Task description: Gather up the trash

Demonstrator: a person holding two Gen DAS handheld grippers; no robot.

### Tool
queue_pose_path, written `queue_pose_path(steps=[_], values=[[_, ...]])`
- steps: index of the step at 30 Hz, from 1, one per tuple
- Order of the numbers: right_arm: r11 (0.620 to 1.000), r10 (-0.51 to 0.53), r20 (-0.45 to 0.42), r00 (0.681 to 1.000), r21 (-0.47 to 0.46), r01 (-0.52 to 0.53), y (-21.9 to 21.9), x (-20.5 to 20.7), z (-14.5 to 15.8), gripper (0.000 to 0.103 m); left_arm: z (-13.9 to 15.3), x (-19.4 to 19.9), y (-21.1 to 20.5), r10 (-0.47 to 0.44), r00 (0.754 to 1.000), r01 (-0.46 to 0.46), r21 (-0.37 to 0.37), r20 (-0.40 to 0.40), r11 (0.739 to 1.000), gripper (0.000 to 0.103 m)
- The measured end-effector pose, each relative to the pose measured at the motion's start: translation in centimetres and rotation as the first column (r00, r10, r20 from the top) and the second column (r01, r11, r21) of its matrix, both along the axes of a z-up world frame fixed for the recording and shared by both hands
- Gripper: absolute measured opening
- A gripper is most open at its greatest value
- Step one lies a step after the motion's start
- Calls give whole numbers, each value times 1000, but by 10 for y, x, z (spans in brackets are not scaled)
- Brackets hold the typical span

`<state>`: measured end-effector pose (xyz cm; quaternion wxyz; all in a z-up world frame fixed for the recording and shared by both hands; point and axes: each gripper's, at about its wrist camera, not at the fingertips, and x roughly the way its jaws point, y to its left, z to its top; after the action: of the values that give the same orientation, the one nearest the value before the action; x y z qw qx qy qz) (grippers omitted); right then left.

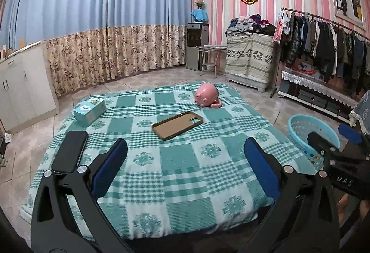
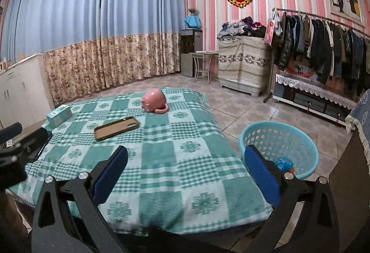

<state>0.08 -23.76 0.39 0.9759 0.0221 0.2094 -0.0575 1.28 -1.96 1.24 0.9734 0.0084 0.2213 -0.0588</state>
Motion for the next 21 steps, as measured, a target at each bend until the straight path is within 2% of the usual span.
queue_pose_path(steps=[21], values=[[999,26,64,998,-40,-23,30,-20,9,99,4,-26,21,52,995,-50,-24,85,998,98]])
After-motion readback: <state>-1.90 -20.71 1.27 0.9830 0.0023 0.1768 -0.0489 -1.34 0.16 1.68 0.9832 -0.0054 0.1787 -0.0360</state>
